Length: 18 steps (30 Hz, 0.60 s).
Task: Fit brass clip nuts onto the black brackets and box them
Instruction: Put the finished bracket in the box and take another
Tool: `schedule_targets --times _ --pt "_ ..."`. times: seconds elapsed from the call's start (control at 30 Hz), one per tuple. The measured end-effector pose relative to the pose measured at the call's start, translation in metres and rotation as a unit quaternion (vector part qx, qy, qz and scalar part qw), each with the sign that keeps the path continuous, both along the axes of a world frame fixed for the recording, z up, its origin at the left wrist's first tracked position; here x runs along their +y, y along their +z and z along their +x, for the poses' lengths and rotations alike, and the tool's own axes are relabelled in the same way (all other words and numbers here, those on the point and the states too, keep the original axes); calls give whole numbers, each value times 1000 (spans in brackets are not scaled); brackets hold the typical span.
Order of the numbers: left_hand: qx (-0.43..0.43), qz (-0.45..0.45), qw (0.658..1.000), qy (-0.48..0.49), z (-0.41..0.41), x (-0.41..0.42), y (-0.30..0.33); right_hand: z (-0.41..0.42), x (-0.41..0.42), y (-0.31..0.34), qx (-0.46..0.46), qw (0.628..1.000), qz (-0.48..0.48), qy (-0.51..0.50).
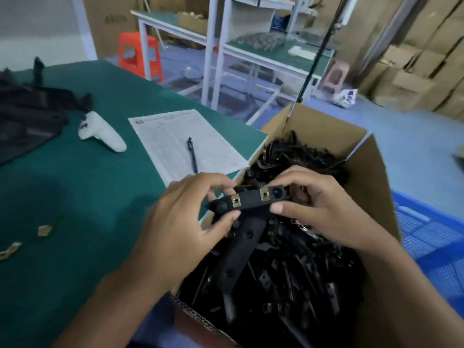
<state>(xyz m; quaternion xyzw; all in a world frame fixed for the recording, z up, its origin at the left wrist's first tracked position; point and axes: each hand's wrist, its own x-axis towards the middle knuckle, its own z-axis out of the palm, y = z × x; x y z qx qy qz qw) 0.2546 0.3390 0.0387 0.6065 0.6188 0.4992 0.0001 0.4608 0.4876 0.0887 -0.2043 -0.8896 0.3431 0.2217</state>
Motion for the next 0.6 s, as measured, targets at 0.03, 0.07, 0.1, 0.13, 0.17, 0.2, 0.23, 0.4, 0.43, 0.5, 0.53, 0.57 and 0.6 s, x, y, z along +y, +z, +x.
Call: schedule_targets --times 0.03,0.07,0.1,0.13,0.17,0.2,0.23,0.4,0.43,0.5,0.53,0.57,0.6 --pt "5 -1 1000 -11 6 10 -2 11 2 -2 -5 1000 -5 -17" --pt "9 -4 1000 -18 11 20 -4 21 6 -4 -12 999 -3 -31" --pt "12 -9 1000 -22 16 29 -5 29 9 -5 -17 999 7 -48" --pt "14 -21 999 -22 19 39 -8 35 14 -8 -25 997 16 -70" --pt "15 -42 999 -21 22 47 -11 39 19 -10 -25 995 10 -95" --pt "17 -72 997 -17 24 53 -14 39 22 -13 -16 992 -19 -125" --pt "24 -100 995 -7 26 56 -19 36 25 -17 24 984 -87 -150" --pt "-3 -129 991 43 7 21 -31 -7 30 -30 326 696 -620 -161" --pt "-6 -126 990 56 -2 8 -29 -23 26 -34 355 614 -686 -162" --pt "-18 -112 989 96 -23 -22 -24 -63 16 -43 351 513 -768 -154" --pt "-28 -105 986 123 -36 -38 -21 -87 10 -50 347 476 -799 -120" --pt "-41 -99 982 154 -50 -57 -18 -113 -5 -52 337 440 -831 -48" --pt "-54 -94 977 184 -64 -75 -14 -139 -21 -53 322 394 -861 22"
